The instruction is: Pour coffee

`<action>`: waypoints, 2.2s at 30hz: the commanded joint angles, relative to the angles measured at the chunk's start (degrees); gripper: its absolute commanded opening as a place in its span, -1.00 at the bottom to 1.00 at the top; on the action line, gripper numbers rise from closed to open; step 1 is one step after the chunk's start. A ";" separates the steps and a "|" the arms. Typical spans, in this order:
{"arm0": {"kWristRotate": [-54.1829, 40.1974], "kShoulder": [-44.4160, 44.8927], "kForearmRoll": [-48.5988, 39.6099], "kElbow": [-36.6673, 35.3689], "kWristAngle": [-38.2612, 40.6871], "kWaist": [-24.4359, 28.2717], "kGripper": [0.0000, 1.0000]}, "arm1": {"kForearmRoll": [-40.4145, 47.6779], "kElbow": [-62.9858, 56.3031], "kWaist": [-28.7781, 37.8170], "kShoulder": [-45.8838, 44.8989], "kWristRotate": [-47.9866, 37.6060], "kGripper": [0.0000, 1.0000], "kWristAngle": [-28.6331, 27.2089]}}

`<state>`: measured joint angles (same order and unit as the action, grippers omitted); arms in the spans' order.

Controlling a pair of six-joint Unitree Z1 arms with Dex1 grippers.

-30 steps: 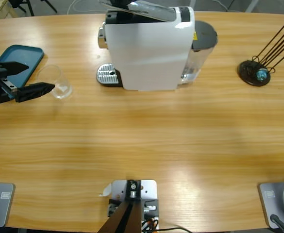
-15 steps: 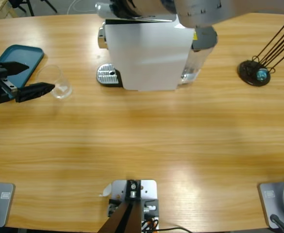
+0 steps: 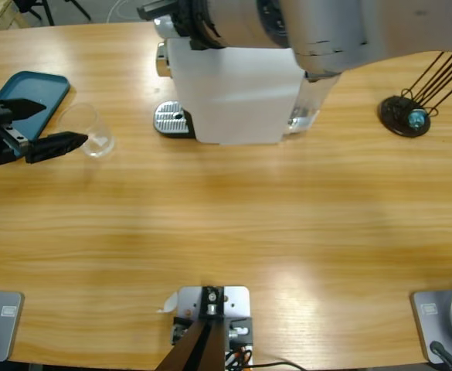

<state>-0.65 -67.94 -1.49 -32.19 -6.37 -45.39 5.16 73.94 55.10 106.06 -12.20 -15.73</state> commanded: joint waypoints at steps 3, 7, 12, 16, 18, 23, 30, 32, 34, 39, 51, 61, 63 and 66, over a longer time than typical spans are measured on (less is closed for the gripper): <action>1.65 -3.18 4.36 2.04 -4.00 6.32 0.98 | -21.75 2.51 -1.83 -12.05 6.68 1.00 11.32; 3.43 -7.51 5.99 2.96 -3.89 6.42 0.99 | -29.05 -1.04 -1.83 -18.64 7.17 1.00 10.98; 6.98 -8.53 14.61 10.55 -3.82 6.46 0.98 | -32.32 -10.11 -1.83 -26.85 5.85 1.00 11.05; 7.68 -9.07 17.70 12.77 -6.46 6.44 0.99 | -32.67 -12.21 -1.83 -28.11 4.16 1.00 11.07; 7.68 -10.74 19.51 12.94 -6.46 6.46 0.99 | -32.50 -12.19 -1.83 -27.85 3.93 1.00 11.07; 7.77 -15.15 22.69 12.94 -6.44 6.44 1.00 | -31.99 -11.71 -1.85 -26.34 3.93 1.00 11.16; 9.53 -22.66 27.16 12.96 -10.15 6.46 1.00 | -30.65 -12.31 -1.89 -25.34 3.85 1.00 11.28; 9.93 -24.86 29.19 13.03 -10.73 6.44 1.00 | -30.60 -12.43 -1.83 -25.07 3.85 1.00 11.39; 9.97 -26.53 31.11 13.03 -10.96 6.46 1.00 | -30.19 -12.59 -1.85 -24.93 3.72 1.00 11.56; 9.88 -30.37 36.00 13.22 -11.08 6.44 0.94 | -29.68 -12.91 -1.83 -24.51 3.41 1.00 11.86; 8.72 -33.68 42.62 15.33 -9.80 6.37 0.19 | -29.68 -13.56 -1.83 -24.67 3.20 1.00 11.53; -1.84 -34.59 48.30 4.73 8.74 3.42 -0.21 | -30.12 -17.27 -1.83 -29.45 2.65 1.00 11.42; -1.90 -37.27 47.99 3.06 9.27 4.33 -0.21 | -30.12 -18.76 -1.83 -30.50 2.30 1.00 11.42; -1.91 -40.08 48.00 2.18 10.52 6.02 -0.21 | -30.09 -20.06 -1.83 -31.70 1.98 1.00 11.42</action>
<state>-1.72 -100.05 46.95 -26.08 0.75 -42.13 -24.80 58.90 53.96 78.26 -8.90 -4.91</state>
